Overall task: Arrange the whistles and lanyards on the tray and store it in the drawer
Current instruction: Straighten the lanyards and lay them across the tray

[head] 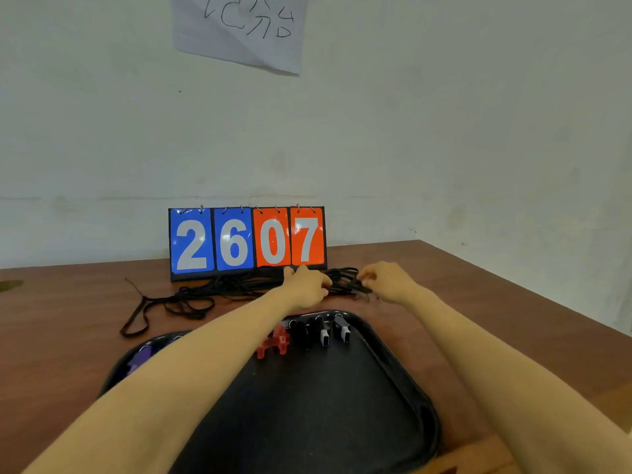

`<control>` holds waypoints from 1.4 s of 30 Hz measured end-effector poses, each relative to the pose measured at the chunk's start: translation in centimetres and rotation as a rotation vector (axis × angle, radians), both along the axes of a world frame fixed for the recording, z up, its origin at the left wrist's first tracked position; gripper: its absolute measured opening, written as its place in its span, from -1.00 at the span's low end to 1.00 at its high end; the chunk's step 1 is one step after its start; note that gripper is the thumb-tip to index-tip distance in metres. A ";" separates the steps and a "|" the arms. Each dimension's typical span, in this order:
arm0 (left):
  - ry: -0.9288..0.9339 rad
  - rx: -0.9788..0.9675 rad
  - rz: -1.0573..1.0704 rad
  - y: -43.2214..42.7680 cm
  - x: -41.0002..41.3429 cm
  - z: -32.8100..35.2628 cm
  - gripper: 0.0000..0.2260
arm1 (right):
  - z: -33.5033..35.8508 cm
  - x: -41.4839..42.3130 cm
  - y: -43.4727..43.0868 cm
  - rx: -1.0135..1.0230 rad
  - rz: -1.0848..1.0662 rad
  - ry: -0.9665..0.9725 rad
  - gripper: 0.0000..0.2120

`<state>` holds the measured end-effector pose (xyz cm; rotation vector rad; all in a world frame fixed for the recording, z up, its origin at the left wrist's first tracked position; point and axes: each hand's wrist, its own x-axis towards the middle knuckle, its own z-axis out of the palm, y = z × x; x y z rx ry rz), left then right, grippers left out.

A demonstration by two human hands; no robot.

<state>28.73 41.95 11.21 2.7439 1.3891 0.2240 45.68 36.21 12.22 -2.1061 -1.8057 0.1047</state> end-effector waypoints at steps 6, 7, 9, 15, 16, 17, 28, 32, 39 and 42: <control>0.082 -0.025 0.008 1.8 0.4 -1.8 -0.68 | -2.7 -1.0 2.5 -0.048 -0.012 -0.197 -0.75; 0.081 -0.028 0.000 1.8 0.4 -1.8 -0.69 | -3.1 -1.1 2.8 -0.018 -0.028 -0.191 -0.78; 0.070 -0.039 -0.008 1.9 0.1 -1.6 -0.70 | -3.4 -1.2 3.1 0.010 -0.054 -0.136 -0.86; -0.040 -0.019 0.024 1.6 -0.6 -0.7 -0.75 | -1.6 -1.4 2.1 0.066 -0.018 -0.082 -0.81; -0.108 0.015 0.025 1.4 -0.4 -0.5 -0.73 | -1.0 -1.5 1.7 0.123 0.006 -0.052 -0.81; -0.191 0.032 0.020 1.0 -0.1 -0.3 -0.70 | -0.5 -1.6 1.4 0.165 0.037 -0.025 -0.81; -0.548 -0.020 -0.046 -1.6 -0.5 3.5 -0.79 | 4.7 -1.9 -2.3 0.571 0.100 0.337 -0.91; -0.632 0.010 -0.029 -1.8 -2.7 4.1 -0.77 | 4.7 -0.5 -2.5 0.563 -0.018 0.255 -0.84; -0.638 0.082 -0.022 -2.9 -3.6 4.8 -0.75 | 3.9 -4.1 -2.3 0.346 0.153 -0.012 -0.69; -0.610 0.099 -0.031 -2.9 -4.4 4.7 -0.76 | 3.8 -4.7 -1.9 0.389 0.140 -0.064 -0.74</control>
